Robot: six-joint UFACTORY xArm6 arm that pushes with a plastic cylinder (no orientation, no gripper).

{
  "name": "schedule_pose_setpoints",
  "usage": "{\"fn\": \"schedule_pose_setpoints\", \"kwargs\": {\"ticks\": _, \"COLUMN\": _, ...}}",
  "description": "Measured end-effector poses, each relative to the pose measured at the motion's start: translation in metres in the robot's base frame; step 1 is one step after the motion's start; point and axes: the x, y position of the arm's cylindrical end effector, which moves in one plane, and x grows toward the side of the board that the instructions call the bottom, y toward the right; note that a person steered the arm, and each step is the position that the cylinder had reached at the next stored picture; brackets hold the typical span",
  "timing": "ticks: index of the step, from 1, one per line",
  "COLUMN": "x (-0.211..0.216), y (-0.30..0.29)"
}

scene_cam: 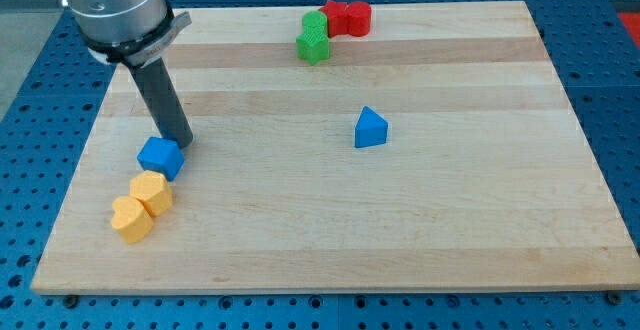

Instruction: Move your arm close to the blue triangle

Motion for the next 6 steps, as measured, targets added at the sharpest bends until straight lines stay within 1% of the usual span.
{"fn": "schedule_pose_setpoints", "kwargs": {"ticks": 2, "x": 0.009, "y": 0.002}}
{"fn": "schedule_pose_setpoints", "kwargs": {"ticks": 3, "x": -0.011, "y": 0.031}}
{"fn": "schedule_pose_setpoints", "kwargs": {"ticks": 5, "x": -0.051, "y": 0.117}}
{"fn": "schedule_pose_setpoints", "kwargs": {"ticks": 6, "x": -0.052, "y": 0.170}}
